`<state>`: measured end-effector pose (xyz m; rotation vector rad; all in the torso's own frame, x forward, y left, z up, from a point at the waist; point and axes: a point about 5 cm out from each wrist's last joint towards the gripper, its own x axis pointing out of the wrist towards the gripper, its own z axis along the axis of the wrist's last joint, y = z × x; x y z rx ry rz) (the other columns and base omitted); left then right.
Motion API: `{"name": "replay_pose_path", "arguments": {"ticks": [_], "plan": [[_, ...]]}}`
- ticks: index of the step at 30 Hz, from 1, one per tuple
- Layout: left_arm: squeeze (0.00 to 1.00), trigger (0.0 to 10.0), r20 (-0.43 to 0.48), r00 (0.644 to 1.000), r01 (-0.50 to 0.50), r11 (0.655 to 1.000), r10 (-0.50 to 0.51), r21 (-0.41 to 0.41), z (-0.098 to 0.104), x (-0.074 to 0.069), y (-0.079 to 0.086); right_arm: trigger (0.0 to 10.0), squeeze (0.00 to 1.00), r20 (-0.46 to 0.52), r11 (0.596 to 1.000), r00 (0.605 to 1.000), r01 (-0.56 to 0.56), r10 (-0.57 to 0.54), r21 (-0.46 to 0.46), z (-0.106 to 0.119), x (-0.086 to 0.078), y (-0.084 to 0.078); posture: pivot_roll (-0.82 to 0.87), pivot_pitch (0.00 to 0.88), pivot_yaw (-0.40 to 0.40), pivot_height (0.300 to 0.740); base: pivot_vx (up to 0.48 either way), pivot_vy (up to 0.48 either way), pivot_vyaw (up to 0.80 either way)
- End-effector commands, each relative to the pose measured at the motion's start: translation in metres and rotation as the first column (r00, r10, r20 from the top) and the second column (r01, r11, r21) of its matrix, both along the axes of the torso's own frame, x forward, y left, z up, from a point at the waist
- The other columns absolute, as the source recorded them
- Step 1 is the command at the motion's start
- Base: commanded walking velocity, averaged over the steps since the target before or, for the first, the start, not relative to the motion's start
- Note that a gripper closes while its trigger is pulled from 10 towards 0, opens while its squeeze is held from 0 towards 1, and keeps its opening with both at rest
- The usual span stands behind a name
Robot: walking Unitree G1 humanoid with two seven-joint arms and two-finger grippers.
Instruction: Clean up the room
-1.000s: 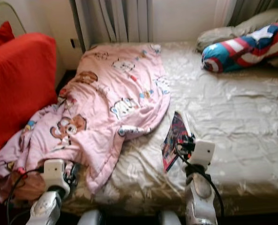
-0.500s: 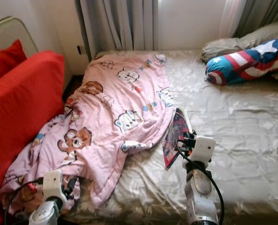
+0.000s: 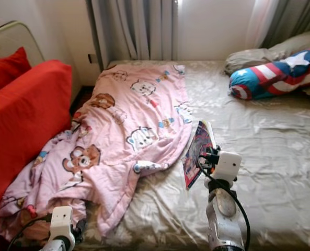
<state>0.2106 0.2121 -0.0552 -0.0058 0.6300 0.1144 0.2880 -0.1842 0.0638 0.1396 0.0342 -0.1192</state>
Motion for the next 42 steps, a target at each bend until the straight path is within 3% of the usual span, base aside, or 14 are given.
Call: {"name": "replay_pose_path", "arguments": {"ticks": [1, 42], "plan": [[0.00, 10.0, -0.015, 1.000, 0.010, 1.000, -0.010, 0.014, -0.0023, -0.0032, 0.0003, 10.0, 0.00, 0.034, 1.000, 0.999, 0.001, -0.001, -0.009, 0.0076, 0.0040, -0.0003, -0.04, 0.000, -0.007, 0.740, 0.000, -0.409, 0.00], [0.00, 10.0, 0.006, 1.000, 0.014, 1.000, -0.014, 0.017, -0.0008, -0.0028, 0.0020, 10.0, 0.00, 0.023, 1.000, 1.000, 0.014, -0.014, -0.008, 0.0066, 0.0021, 0.0009, -0.04, 0.011, -0.011, 0.740, 0.000, -0.423, 0.00]]}}
